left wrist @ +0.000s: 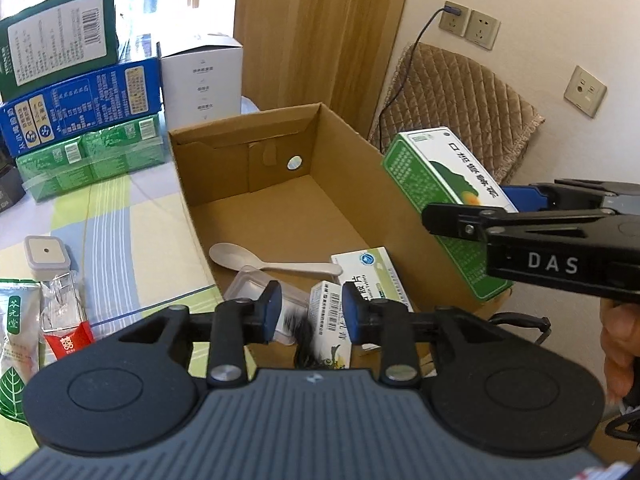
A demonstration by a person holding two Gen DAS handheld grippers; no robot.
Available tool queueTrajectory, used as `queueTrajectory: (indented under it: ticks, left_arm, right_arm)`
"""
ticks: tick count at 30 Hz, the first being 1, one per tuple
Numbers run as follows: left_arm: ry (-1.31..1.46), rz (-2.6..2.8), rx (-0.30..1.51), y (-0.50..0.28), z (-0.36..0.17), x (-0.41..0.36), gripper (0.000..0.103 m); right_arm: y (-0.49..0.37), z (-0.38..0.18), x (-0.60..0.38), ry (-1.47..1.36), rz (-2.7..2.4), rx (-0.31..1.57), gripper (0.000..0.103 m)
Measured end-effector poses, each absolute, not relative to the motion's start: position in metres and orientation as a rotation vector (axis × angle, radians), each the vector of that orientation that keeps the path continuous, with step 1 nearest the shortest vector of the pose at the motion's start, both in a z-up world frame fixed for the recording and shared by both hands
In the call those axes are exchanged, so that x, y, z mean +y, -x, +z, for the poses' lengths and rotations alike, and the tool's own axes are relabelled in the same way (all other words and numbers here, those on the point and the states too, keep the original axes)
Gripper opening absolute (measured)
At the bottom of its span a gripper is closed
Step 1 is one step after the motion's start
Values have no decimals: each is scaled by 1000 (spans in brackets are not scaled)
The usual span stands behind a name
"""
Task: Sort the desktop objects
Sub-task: 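Lower the cable into the cardboard box with the left tool while the right tool lowers the spray box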
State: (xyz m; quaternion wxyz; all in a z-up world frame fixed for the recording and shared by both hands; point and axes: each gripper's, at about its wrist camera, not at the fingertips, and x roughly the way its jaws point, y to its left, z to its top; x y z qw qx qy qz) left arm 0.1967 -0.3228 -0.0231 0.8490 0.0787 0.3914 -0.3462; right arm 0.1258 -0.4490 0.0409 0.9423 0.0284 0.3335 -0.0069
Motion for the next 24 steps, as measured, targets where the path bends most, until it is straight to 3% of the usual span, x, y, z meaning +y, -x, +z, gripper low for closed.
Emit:
queueTrajectory:
  ticks: [24]
  left_arm:
    - [-156, -716, 814, -197, -19, -306, 26]
  right_arm:
    - [-137, 34, -436, -59, 0, 701, 53]
